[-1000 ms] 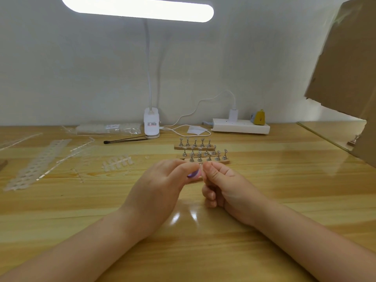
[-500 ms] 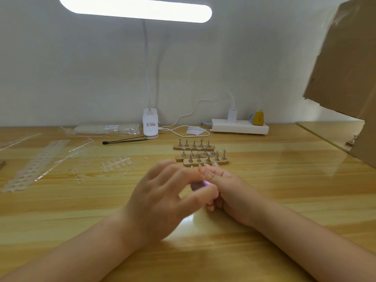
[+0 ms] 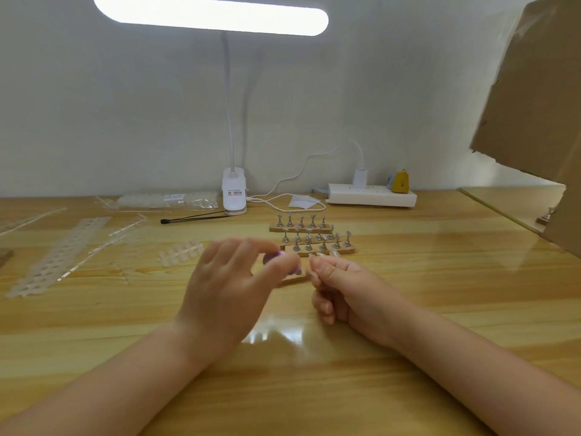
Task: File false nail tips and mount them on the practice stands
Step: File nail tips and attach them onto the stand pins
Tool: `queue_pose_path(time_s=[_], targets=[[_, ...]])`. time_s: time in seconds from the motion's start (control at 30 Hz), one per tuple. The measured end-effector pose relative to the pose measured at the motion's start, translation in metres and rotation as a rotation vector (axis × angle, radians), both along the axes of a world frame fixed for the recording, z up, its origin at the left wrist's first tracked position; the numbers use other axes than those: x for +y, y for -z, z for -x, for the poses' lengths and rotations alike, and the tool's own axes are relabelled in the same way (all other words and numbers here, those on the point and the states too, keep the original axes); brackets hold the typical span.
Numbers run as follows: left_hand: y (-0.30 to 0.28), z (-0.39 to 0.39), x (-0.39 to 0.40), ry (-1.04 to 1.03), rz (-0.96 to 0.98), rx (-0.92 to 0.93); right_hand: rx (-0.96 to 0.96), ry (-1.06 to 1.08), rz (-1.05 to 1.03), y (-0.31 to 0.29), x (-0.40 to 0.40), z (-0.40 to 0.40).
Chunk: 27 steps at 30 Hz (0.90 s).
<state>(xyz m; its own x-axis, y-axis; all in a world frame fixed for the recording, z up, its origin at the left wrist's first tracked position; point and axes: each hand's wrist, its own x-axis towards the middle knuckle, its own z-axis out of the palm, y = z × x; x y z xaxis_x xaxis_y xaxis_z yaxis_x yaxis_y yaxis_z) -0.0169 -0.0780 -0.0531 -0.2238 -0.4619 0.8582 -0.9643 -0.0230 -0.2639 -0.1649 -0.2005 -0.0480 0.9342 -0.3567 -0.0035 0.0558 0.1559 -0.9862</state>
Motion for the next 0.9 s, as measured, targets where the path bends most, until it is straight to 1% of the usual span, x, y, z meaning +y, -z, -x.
queue_pose_path(time_s=[0.03,0.07,0.13,0.17,0.23,0.3,0.37,0.4,0.47,0.5,0.53,0.57,0.63,0.67,0.7,0.8,0.83,0.9], targets=[[-0.001,0.001,0.0,0.018,0.026,0.011,-0.003,0.0,-0.003,0.0,0.0,0.0],[-0.001,0.004,-0.001,0.073,0.048,-0.019,-0.004,-0.007,0.004,0.001,0.0,0.0],[0.002,0.016,-0.002,0.186,0.063,-0.135,0.004,-0.035,0.047,0.002,0.0,0.0],[0.003,0.019,-0.002,0.193,0.053,-0.169,0.005,-0.048,0.062,0.001,0.0,0.0],[0.004,0.014,-0.002,0.096,0.008,-0.13,0.001,-0.03,0.033,0.001,0.0,0.0],[0.004,0.007,-0.001,-0.012,-0.012,-0.001,-0.013,0.001,-0.032,0.0,-0.001,0.0],[0.003,0.006,-0.001,0.002,0.023,0.062,-0.016,0.002,-0.052,0.001,-0.002,-0.001],[0.003,0.009,-0.002,0.056,0.05,0.042,-0.012,-0.011,-0.043,0.002,-0.002,-0.001],[0.005,0.018,-0.004,0.155,0.061,-0.063,0.007,-0.041,0.002,0.002,-0.001,-0.001],[0.005,0.02,-0.003,0.16,0.043,-0.106,0.01,-0.046,0.022,0.002,-0.001,0.0],[0.005,0.016,-0.003,0.128,0.016,-0.112,0.008,-0.04,0.024,0.002,-0.001,0.0],[0.004,0.011,-0.002,0.066,-0.009,-0.074,0.003,-0.027,0.005,0.001,-0.001,0.0],[0.002,0.001,-0.001,-0.046,-0.036,0.061,-0.008,-0.011,-0.042,0.0,-0.002,0.0],[0.002,-0.001,-0.001,-0.052,-0.033,0.093,-0.008,-0.011,-0.048,0.0,-0.002,0.0],[0.002,0.0,-0.001,-0.013,-0.015,0.079,-0.007,-0.017,-0.045,0.001,-0.002,0.0],[0.004,0.015,-0.004,0.159,0.028,-0.088,0.011,-0.043,0.008,0.001,-0.002,0.0],[0.005,0.017,-0.004,0.156,0.022,-0.115,0.02,-0.046,0.022,0.001,-0.002,-0.001],[0.004,0.012,-0.004,0.065,-0.009,-0.063,0.023,-0.027,-0.003,0.001,-0.002,-0.001]])
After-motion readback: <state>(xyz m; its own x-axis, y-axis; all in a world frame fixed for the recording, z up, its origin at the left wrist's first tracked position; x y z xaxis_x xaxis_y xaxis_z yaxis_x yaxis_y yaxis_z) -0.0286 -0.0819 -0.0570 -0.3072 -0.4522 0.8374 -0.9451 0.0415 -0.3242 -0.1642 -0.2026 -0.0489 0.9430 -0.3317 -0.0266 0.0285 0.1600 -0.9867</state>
